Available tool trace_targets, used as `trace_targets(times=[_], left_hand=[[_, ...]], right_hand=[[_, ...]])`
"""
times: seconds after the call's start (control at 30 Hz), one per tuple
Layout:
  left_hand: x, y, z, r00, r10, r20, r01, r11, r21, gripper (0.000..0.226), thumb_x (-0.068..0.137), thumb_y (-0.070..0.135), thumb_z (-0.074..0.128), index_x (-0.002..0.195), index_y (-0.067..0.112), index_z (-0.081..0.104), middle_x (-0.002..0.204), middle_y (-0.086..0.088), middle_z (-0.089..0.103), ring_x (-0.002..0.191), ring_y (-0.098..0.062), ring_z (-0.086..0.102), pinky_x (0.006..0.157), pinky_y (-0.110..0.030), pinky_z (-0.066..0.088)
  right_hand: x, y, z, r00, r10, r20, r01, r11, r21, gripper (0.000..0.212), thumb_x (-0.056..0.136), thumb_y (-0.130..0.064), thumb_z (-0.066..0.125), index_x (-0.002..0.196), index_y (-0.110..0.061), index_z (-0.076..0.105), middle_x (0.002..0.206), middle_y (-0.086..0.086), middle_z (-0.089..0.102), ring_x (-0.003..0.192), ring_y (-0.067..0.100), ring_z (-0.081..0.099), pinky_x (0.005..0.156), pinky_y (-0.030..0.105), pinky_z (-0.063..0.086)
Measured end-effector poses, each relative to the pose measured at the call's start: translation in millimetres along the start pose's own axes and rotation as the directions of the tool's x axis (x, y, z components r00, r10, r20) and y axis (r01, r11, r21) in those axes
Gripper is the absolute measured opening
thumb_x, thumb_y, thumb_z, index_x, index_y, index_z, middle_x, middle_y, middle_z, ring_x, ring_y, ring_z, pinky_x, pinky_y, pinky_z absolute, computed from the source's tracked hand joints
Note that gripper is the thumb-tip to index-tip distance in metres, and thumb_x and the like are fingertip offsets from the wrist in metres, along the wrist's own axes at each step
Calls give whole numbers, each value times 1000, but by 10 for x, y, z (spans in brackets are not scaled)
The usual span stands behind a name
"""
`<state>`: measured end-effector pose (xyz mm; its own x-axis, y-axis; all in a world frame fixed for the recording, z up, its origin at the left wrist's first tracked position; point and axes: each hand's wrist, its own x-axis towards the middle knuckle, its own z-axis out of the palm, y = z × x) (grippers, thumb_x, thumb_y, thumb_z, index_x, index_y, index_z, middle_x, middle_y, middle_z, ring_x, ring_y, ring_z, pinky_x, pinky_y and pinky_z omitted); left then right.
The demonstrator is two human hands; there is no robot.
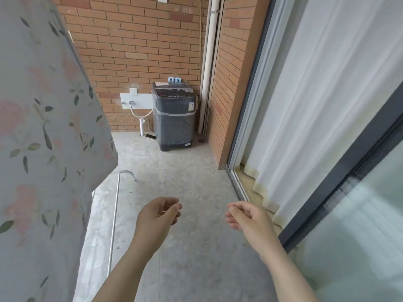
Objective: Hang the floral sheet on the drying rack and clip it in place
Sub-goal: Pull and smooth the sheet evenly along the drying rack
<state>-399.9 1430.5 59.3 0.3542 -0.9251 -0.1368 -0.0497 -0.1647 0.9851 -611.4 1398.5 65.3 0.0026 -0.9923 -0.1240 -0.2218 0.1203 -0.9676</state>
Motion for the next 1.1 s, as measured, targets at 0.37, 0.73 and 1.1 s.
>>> trace_targets(times=[0.37, 0.73, 1.1], left_hand=[[1754, 151, 579, 999, -36, -25, 36, 999, 29, 11, 90, 11, 61, 97, 15, 69, 92, -3, 74, 83, -15, 71, 72, -23, 58], [3390, 566, 1304, 993, -39, -113, 46, 997, 64, 12, 91, 12, 60, 98, 17, 69, 91, -1, 74, 83, -13, 71, 71, -21, 58], [5357, 664, 1064, 989, -40, -145, 46, 998, 44, 10, 90, 14, 62, 96, 20, 68, 91, 0, 74, 84, -14, 71, 76, -27, 58]], right_hand=[[1943, 26, 93, 999, 37, 12, -38, 998, 52, 12, 93, -11, 60, 90, -13, 70, 80, 5, 74, 78, 19, 71, 74, 30, 59], [4117, -291, 44, 988, -23, 154, 18, 999, 34, 10, 93, -13, 60, 92, -15, 70, 82, 4, 74, 78, 17, 72, 74, 29, 59], [5980, -636, 896, 976, -26, 218, 31, 999, -19, 12, 93, -13, 60, 89, -15, 71, 81, 4, 74, 77, 14, 72, 69, 23, 58]])
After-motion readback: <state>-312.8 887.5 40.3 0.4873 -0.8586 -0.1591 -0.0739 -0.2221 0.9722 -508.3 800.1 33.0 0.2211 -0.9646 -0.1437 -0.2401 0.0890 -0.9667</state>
